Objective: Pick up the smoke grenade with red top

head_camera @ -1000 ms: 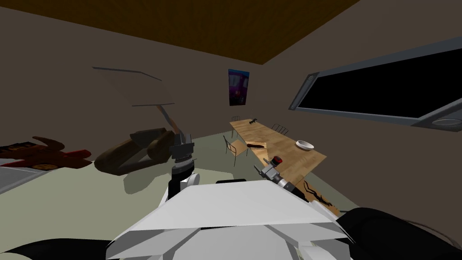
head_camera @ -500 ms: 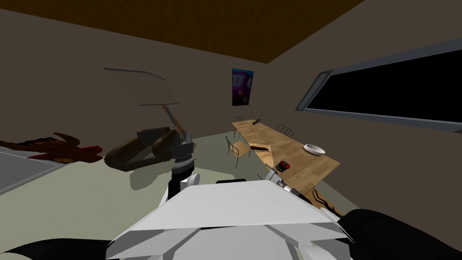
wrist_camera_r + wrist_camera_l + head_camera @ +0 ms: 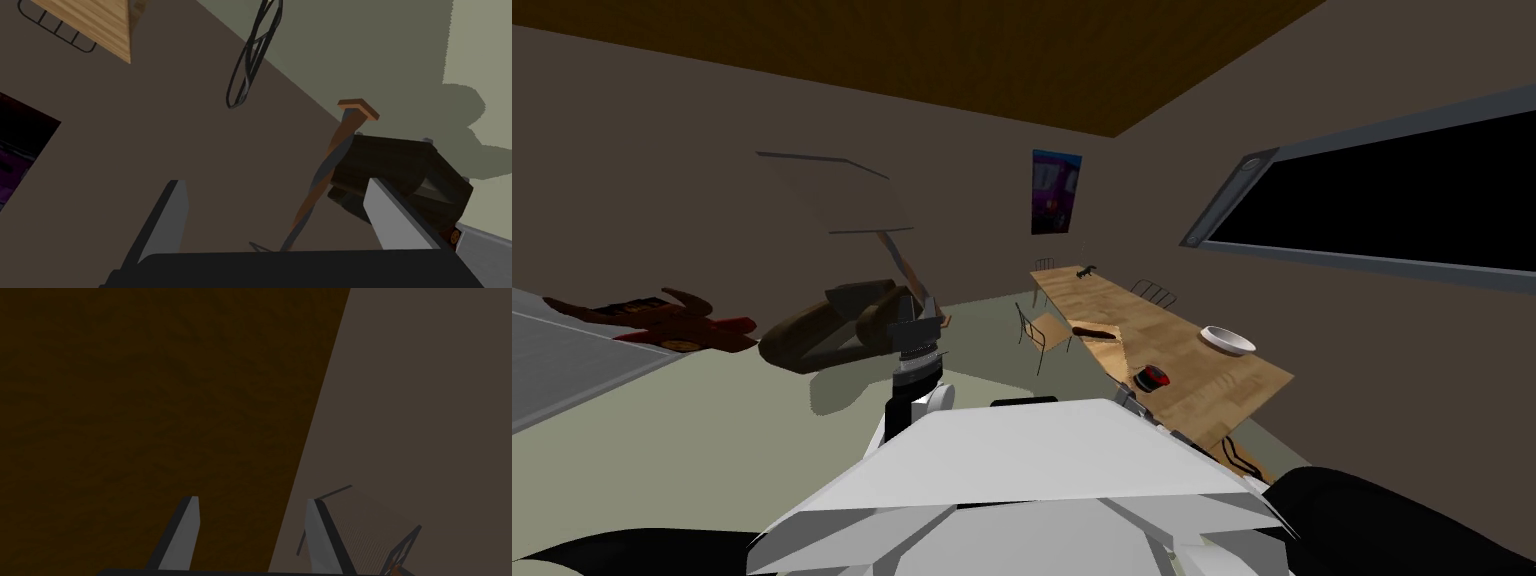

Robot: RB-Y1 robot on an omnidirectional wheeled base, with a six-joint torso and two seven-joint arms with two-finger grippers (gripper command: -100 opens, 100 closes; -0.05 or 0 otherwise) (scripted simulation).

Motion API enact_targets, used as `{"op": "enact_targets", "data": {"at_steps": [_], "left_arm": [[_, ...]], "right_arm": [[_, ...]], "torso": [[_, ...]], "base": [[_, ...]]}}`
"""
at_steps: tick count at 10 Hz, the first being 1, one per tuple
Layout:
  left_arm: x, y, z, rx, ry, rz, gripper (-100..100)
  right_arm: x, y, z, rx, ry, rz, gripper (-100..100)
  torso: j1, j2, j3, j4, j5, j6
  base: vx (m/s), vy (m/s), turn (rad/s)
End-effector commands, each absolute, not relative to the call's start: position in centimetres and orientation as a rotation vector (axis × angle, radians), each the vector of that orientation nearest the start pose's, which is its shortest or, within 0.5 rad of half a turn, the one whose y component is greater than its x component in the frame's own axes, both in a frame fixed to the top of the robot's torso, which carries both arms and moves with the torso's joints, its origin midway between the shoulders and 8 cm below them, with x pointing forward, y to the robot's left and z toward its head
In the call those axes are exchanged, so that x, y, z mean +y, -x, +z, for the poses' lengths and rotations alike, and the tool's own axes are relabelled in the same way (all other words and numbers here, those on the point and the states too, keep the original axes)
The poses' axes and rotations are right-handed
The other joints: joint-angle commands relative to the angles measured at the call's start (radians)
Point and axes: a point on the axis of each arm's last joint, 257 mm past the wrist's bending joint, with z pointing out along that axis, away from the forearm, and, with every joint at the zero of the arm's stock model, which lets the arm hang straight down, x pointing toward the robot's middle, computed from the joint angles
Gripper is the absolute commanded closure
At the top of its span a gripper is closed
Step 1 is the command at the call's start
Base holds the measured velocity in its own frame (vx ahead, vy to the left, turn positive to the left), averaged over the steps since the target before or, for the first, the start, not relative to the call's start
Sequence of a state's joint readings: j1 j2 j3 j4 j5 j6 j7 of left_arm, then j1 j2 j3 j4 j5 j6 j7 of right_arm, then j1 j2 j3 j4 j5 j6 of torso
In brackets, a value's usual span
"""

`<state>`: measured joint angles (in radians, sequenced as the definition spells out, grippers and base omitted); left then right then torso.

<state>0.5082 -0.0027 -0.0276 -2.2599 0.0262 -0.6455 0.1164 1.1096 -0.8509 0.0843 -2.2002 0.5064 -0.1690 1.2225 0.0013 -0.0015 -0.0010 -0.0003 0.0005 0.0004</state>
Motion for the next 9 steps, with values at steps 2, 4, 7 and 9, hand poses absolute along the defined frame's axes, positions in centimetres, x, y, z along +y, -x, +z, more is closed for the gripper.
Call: {"op": "enact_targets", "data": {"at_steps": [2, 4, 7, 9], "left_arm": [[27.2, -32.2, 3.9, 0.481, 0.622, -1.477, 0], [27.2, -32.2, 3.9, 0.481, 0.622, -1.477, 0], [27.2, -32.2, 3.9, 0.481, 0.622, -1.477, 0], [27.2, -32.2, 3.9, 0.481, 0.622, -1.477, 0]], "right_arm": [[-30.2, -17.6, -32.1, 1.875, 1.116, -0.203, -100], [-31.1, -16.3, -32.9, 1.877, 1.208, -0.236, -100], [-32.9, -13.9, -34.3, 1.87, 1.383, -0.294, -100], [-33.8, -12.7, -34.8, 1.862, 1.466, -0.319, -100]], "torso": [[-0.001, 0.0, 0.0, 0.0, 0.0, 0.0], [-0.001, 0.0, 0.0, 0.0, 0.0, 0.0], [-0.002, 0.001, 0.0, 0.0, 0.0, 0.0], [-0.003, -0.001, 0.0, 0.0, -0.001, 0.0]], "base": [[0.046, 0.002, 0.057], [0.049, 0.0, 0.052], [0.043, -0.013, 0.046], [0.062, -0.032, 0.064]]}}
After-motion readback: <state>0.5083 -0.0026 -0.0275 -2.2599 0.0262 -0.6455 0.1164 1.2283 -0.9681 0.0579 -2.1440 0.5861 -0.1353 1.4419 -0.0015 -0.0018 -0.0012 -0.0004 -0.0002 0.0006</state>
